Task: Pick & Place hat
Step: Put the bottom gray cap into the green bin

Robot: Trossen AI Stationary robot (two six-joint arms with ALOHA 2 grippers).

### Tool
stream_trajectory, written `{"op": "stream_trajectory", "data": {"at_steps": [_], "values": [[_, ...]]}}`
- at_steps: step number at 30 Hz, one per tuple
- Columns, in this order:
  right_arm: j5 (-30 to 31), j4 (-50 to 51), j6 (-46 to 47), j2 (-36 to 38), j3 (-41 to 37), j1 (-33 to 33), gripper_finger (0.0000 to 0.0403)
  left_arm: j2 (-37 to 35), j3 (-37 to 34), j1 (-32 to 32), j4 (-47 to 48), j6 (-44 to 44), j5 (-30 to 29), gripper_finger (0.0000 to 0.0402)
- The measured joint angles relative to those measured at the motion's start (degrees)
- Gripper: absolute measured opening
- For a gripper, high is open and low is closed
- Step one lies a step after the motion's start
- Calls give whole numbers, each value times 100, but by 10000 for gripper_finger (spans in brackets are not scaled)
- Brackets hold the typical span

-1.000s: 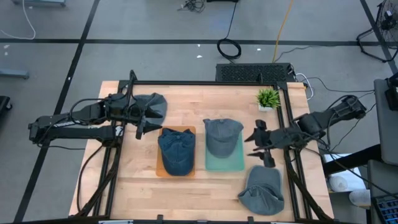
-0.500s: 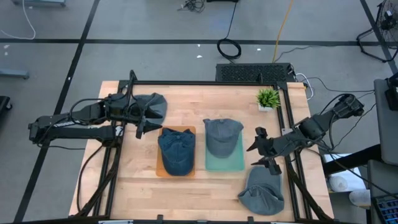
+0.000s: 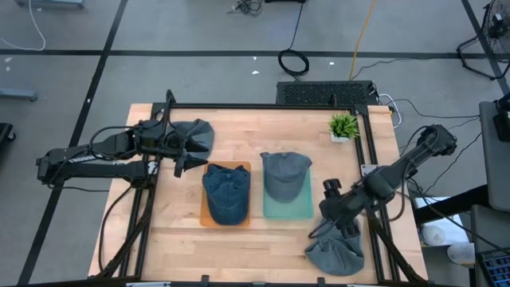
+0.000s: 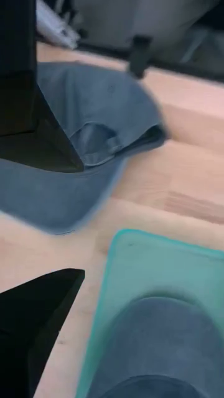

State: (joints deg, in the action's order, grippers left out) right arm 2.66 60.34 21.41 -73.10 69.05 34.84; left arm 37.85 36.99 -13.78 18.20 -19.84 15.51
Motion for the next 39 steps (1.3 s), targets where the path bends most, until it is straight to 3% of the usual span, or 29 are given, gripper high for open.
{"op": "stream_trajectory", "data": {"at_steps": [7, 18, 27, 34, 39], "values": [[12, 326, -331, -637, 715, 117, 253, 0, 2, 2, 0, 0, 0, 271], [45, 420, -721, -678, 725, 131, 253, 0, 2, 0, 0, -89, 0, 271], [151, 10, -864, -678, 125, 131, 253, 0, 2, 0, 2, -92, 1, 271], [-575, -634, -806, -677, -684, 128, 253, 2, 2, 2, 7, -108, 2, 271], [-595, -745, -985, -678, -1100, 81, 253, 2, 2, 2, 11, -107, 4, 271]]}}
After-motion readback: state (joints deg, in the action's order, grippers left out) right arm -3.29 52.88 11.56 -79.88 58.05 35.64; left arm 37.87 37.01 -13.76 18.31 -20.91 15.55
